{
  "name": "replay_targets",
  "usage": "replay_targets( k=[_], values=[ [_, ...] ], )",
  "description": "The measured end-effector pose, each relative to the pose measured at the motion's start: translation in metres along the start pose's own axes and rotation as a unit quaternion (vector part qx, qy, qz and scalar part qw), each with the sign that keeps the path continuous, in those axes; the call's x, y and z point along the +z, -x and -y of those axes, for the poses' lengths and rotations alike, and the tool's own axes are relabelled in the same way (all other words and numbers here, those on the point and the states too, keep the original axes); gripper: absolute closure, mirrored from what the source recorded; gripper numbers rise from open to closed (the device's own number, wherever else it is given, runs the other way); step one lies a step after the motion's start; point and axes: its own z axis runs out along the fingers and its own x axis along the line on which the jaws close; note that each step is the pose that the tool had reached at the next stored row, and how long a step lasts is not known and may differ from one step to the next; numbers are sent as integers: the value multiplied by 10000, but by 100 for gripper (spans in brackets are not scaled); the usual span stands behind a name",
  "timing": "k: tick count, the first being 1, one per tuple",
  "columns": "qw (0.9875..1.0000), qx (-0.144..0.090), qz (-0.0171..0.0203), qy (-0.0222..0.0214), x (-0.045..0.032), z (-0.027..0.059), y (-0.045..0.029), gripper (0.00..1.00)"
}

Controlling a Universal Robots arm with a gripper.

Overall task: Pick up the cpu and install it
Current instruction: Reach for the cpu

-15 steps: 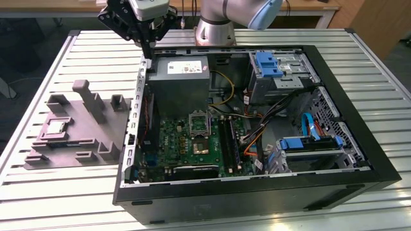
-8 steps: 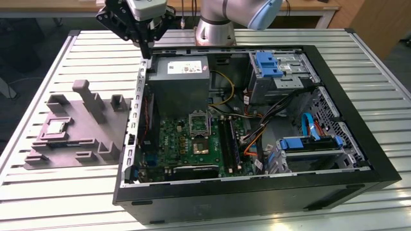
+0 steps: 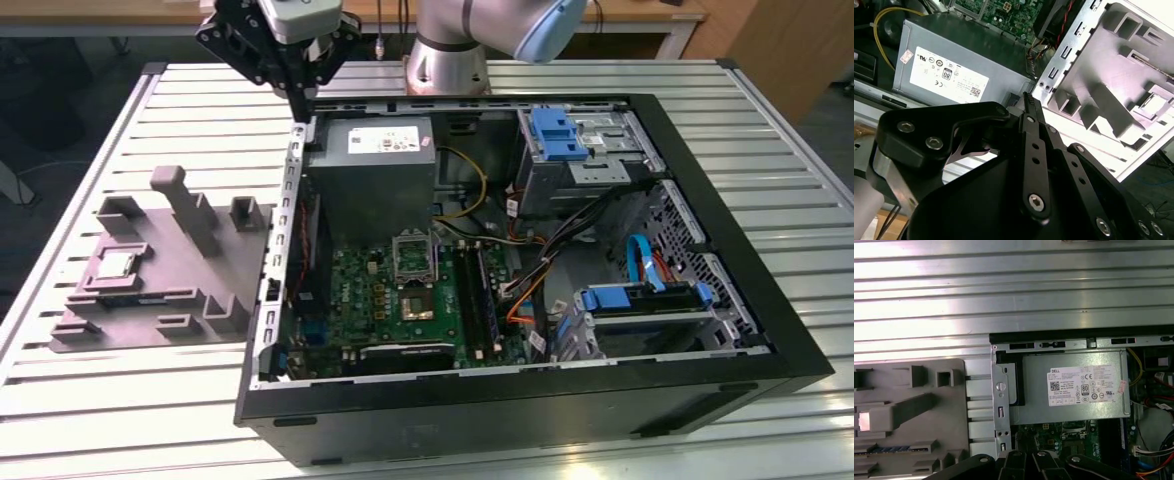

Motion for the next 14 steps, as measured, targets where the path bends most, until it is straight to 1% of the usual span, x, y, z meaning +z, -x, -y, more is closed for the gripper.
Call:
replay_targets(
  k=[5,7,14],
  values=[
    [10000,0,0,0,1,1,-9,89],
    [10000,0,0,0,3,6,-74,89],
    [10000,0,0,0,3,7,-90,89]
  ],
)
